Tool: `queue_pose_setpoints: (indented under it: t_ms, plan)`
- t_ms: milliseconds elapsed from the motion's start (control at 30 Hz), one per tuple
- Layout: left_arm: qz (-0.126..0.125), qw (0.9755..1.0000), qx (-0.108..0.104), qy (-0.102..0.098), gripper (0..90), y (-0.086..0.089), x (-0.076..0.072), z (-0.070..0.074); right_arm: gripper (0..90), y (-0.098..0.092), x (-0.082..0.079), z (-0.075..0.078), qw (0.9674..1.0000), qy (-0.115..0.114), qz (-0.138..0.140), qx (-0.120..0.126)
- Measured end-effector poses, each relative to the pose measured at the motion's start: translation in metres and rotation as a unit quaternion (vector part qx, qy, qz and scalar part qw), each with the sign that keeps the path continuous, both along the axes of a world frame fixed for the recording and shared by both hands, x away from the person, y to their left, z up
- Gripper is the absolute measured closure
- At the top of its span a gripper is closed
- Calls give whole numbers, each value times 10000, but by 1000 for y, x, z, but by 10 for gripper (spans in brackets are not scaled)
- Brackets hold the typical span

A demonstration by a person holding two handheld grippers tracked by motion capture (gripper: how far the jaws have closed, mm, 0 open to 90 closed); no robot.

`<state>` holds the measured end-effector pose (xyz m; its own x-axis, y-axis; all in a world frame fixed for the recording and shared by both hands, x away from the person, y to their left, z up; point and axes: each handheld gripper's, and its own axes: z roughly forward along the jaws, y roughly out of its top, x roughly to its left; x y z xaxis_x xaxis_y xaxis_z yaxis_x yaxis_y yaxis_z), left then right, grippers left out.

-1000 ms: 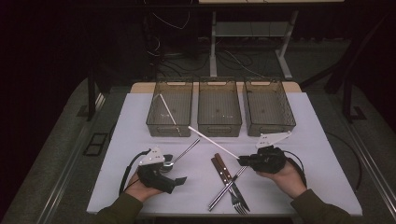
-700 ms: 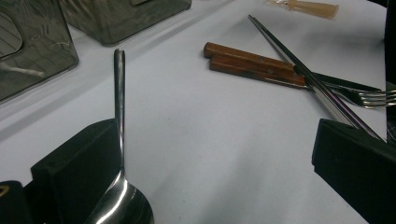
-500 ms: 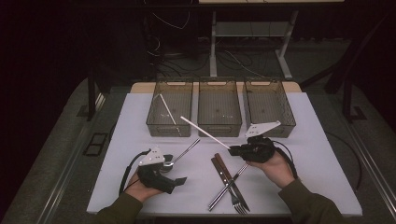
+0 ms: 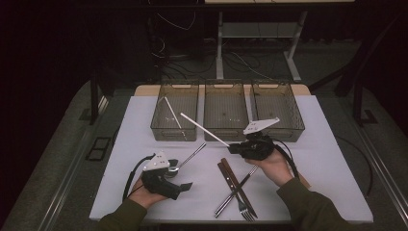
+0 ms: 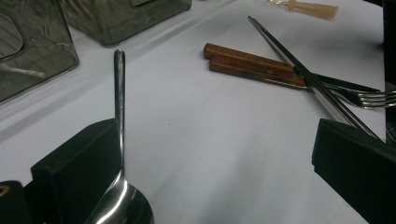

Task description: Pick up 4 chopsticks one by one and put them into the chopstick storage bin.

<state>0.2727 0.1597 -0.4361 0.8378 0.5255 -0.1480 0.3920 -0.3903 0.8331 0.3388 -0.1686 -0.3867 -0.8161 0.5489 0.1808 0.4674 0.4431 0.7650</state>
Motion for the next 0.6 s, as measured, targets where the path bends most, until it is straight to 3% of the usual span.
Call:
queue_pose_setpoints:
  t_ms: [300, 600]
  plan:
    - [-4, 10000, -6, -11, 2, 0, 0, 0, 861, 10, 15, 9, 9999, -87, -85, 74]
    - [1, 10000, -65, 15, 2, -1, 0, 0, 860, 28, 35, 22, 9997, -117, -220, -34]
